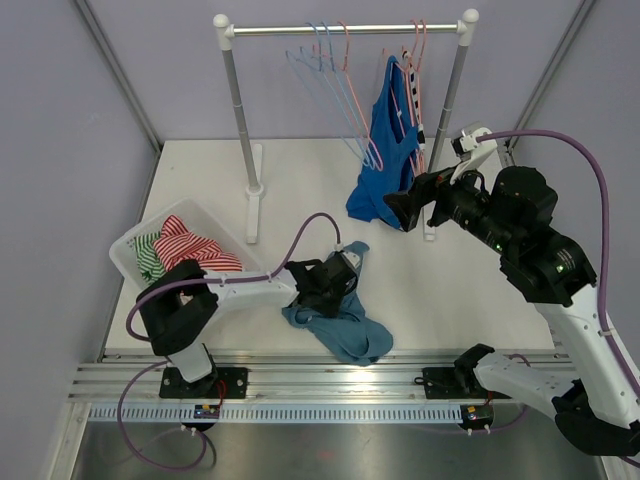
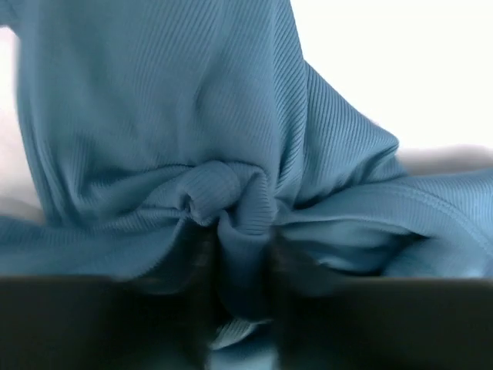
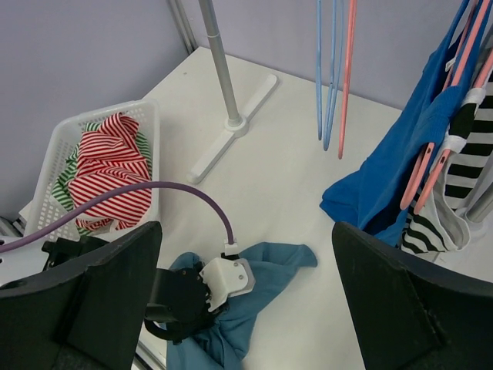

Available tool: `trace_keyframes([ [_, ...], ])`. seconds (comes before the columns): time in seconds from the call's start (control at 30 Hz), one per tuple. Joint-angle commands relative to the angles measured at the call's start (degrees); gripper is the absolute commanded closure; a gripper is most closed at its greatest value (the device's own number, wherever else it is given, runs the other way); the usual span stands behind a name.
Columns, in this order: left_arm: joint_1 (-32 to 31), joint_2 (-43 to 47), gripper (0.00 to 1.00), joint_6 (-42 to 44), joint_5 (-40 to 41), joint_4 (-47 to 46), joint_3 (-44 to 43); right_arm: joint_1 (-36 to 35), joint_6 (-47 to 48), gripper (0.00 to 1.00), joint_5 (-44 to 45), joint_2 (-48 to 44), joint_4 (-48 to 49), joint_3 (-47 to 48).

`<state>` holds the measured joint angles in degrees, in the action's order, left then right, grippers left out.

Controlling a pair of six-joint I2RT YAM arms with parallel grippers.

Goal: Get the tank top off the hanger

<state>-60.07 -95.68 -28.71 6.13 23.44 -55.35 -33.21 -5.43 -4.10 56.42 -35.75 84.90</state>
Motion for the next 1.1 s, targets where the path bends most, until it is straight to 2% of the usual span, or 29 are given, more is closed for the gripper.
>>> trace_keyframes([
  [0.0,-0.92,1.01,0.91,-0.12,-0.69,-0.42,0.95,0.08,-0.72,0.01,-1.53,-0.61,3.58,-0.09],
  [0.03,-0.92,3.54,1.00,-0.12,0.10,0.11,0.77,0.08,-0.63,0.00,-1.61,-0.61,3.49,0.09],
  [0.13,-0.75,8.21,1.00,-0.12,5.02,5.37,-0.98,0.08,-0.81,0.00,-1.88,-0.88,3.31,0.53],
  [0.27,0.48,19.88,1.00,-0.29,15.19,13.46,-6.42,0.08,-0.81,0.00,-1.97,-1.67,3.75,0.35],
  [0.37,3.81,26.74,1.00,-0.29,20.65,19.96,-10.98,0.16,-0.81,0.01,-1.53,-2.19,3.49,0.35],
  [0.53,13.57,33.53,1.00,1.46,24.01,28.14,-19.25,0.08,-0.90,0.01,-1.35,-3.07,3.84,0.18],
  [0.73,25.78,34.07,1.00,4.71,28.31,35.00,-29.10,0.08,-1.25,0.01,-2.05,-3.07,6.30,-0.79],
  [0.87,37.99,34.42,1.00,6.38,25.18,34.49,-27.97,0.08,-1.25,0.00,-2.93,-2.20,7.79,-0.71],
  [0.9,43.23,34.59,1.00,6.65,23.59,33.87,-27.10,0.08,-1.16,0.00,-3.28,-1.93,7.97,-0.53],
  [1.0,51.34,35.12,1.00,6.83,17.17,31.42,-22.10,0.08,-1.25,0.01,-3.90,-0.18,7.71,1.22],
  [1.07,53.91,35.65,1.00,6.30,14.19,28.78,-16.50,0.08,-1.34,0.00,-4.16,0.26,7.62,2.28],
])
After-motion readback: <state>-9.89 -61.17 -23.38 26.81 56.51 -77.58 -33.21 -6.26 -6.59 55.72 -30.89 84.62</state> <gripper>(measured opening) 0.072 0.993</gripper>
